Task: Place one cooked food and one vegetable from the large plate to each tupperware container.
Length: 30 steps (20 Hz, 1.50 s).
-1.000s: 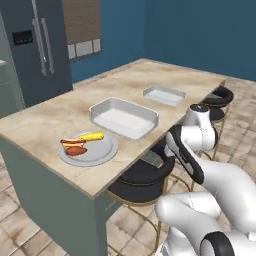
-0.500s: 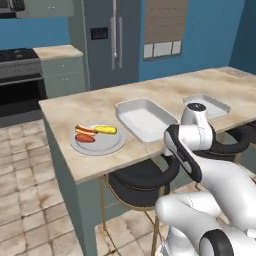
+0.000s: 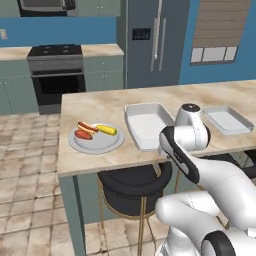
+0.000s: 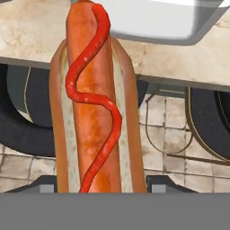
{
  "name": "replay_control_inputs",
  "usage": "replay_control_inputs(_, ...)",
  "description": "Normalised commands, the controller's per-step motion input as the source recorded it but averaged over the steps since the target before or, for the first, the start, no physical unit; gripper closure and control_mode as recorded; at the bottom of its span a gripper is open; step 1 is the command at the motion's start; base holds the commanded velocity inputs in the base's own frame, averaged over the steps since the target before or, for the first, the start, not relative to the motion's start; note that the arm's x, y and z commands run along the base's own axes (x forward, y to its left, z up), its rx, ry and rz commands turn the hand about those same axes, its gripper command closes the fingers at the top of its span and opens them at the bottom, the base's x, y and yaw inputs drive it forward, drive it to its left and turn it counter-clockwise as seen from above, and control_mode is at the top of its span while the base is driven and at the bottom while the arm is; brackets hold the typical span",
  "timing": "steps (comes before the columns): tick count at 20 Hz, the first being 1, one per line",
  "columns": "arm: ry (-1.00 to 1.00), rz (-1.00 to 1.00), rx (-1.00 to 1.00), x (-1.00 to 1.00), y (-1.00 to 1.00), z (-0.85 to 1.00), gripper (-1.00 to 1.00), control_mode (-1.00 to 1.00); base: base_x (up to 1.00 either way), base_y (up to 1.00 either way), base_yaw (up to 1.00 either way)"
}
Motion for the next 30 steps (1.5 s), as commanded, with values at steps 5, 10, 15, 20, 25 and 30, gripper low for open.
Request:
replay_control_inputs(5, 0.0, 0.0, 0.0, 0.0, 0.0, 0.0, 1.0, 1.0, 0.18, 0.1, -0.02)
replay_control_inputs(10, 0.0, 0.0, 0.0, 0.0, 0.0, 0.0, 1.0, 1.0, 0.43, 0.0, -0.03)
replay_control_inputs(15, 0.0, 0.0, 0.0, 0.0, 0.0, 0.0, 1.0, 1.0, 0.0, 0.0, 0.0)
replay_control_inputs(20, 0.0, 0.0, 0.0, 0.0, 0.0, 0.0, 1.0, 1.0, 0.0, 0.0, 0.0)
replay_control_inputs(25, -0.11, 0.0, 0.0, 0.0, -0.04, 0.12, 1.0, -1.0, 0.0, 0.0, 0.0)
replay_control_inputs(30, -0.14, 0.01, -0.01, 0.3, -0.04, 0.56, 1.0, -1.0, 0.0, 0.0, 0.0)
